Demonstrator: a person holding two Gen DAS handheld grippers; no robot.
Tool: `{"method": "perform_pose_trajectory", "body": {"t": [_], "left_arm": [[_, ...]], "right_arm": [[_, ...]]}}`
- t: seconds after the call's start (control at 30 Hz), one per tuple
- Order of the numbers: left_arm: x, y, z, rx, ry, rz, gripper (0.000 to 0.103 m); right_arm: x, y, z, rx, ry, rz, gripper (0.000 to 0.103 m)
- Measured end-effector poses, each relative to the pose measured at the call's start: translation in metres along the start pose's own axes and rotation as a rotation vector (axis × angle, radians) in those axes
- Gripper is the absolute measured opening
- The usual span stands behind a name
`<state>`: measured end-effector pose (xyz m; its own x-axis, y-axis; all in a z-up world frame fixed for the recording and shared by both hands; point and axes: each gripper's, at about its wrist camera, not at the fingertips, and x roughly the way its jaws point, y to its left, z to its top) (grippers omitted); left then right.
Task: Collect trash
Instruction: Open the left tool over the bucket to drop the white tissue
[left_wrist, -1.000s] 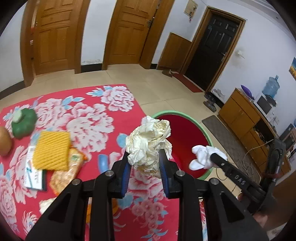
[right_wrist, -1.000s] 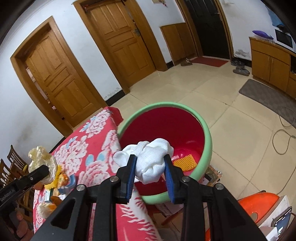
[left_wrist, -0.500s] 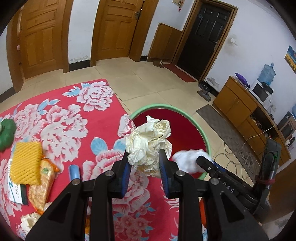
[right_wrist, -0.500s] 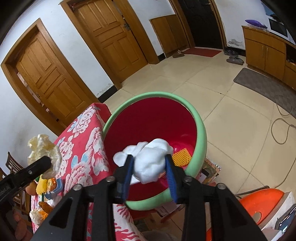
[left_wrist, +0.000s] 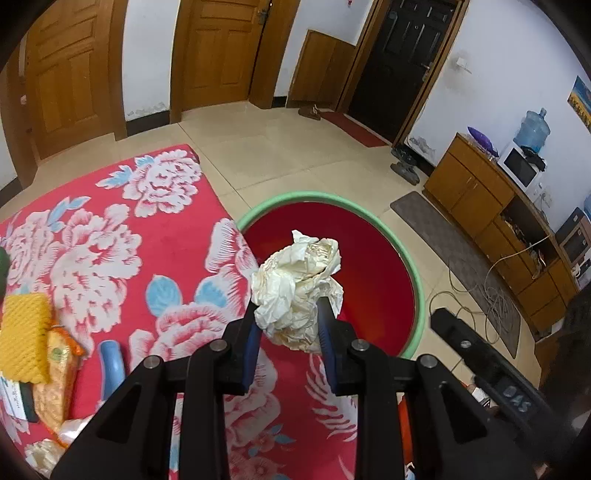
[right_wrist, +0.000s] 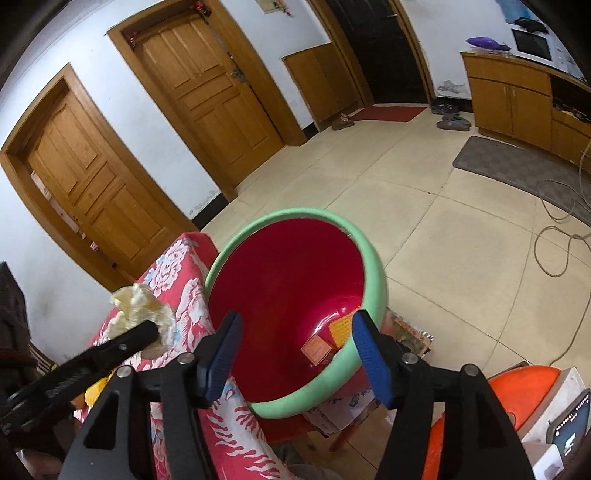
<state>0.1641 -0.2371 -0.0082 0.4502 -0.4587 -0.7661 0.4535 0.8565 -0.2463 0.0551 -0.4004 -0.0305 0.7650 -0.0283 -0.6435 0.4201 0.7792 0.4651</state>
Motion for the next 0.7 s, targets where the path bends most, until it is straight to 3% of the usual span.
{"method": "perform_pose_trajectory", "body": {"t": [0.17,0.3,0.4,0.7], "left_arm": [[0.014,-0.01,0.003,0.019,0.01,0.007,0.031],[0.018,-0.012,0.006,0.009,0.007,0.018,0.05],[0.014,-0.013,0.007,-0.001,-0.009,0.024,0.058],[-0.014,-0.009,0.0,-0.018,-0.043,0.045,0.062]], "right_arm": [[-0.009,-0.015,0.003,0.048,-0.023,-0.015,0.068],[-0.014,-0.024,0.003,0.067,-0.026,-0.021,0.07],[-0.017,-0.027,0.003,0.072,-0.032,-0.019,0.071],[-0.026,-0.02,0.0,0.05,-0.034,-0.003,0.072]]}}
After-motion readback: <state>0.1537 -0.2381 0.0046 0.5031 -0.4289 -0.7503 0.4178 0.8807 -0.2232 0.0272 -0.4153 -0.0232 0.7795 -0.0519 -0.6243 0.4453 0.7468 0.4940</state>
